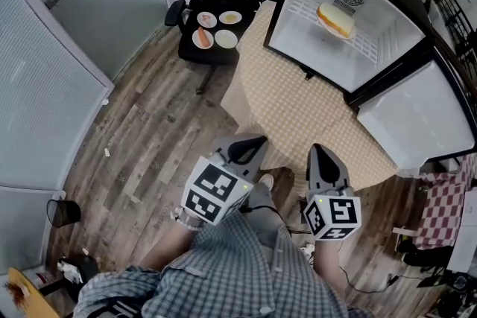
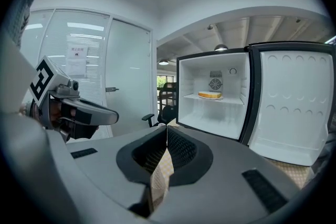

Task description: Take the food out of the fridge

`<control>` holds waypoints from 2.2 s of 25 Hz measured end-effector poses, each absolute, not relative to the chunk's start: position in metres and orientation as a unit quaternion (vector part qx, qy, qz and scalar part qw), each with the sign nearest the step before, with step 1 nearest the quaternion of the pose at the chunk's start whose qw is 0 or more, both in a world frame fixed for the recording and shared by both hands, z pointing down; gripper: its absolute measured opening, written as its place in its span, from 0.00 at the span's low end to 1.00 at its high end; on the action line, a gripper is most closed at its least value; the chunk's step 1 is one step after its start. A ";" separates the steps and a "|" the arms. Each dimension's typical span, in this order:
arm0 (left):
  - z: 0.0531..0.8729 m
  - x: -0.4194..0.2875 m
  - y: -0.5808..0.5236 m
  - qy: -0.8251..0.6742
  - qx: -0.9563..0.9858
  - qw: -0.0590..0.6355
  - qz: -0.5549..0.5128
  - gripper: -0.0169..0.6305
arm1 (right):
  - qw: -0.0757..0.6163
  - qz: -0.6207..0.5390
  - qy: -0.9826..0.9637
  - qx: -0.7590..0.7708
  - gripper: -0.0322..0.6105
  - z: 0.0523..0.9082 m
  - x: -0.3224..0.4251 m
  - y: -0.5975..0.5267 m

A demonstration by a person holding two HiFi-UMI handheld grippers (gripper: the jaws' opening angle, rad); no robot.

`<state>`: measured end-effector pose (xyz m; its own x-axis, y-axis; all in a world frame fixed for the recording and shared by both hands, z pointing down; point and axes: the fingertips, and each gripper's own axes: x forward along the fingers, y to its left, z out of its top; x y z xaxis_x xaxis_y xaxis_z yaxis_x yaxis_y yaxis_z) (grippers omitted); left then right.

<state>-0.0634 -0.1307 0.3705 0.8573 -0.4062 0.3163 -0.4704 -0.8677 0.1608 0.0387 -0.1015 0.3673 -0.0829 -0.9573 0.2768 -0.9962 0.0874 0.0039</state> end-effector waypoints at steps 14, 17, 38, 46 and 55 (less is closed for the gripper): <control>0.362 -0.026 -0.189 -0.240 0.954 0.127 0.124 0.04 | 0.066 0.121 -0.733 0.667 0.06 0.358 0.080 -0.161; 0.359 -0.013 -0.200 -0.238 0.955 0.124 0.126 0.04 | 0.057 0.130 -0.733 0.665 0.06 0.358 0.091 -0.172; 0.345 0.100 -0.295 -0.225 0.959 0.141 0.099 0.04 | 0.058 0.135 -0.723 0.675 0.06 0.364 0.182 -0.232; 0.354 0.136 -0.344 -0.246 0.949 0.178 0.091 0.04 | 0.085 0.127 -0.729 0.667 0.06 0.373 0.198 -0.246; 0.363 0.170 -0.383 -0.253 0.928 0.271 0.046 0.04 | 0.084 0.144 -0.727 0.666 0.06 0.385 0.213 -0.257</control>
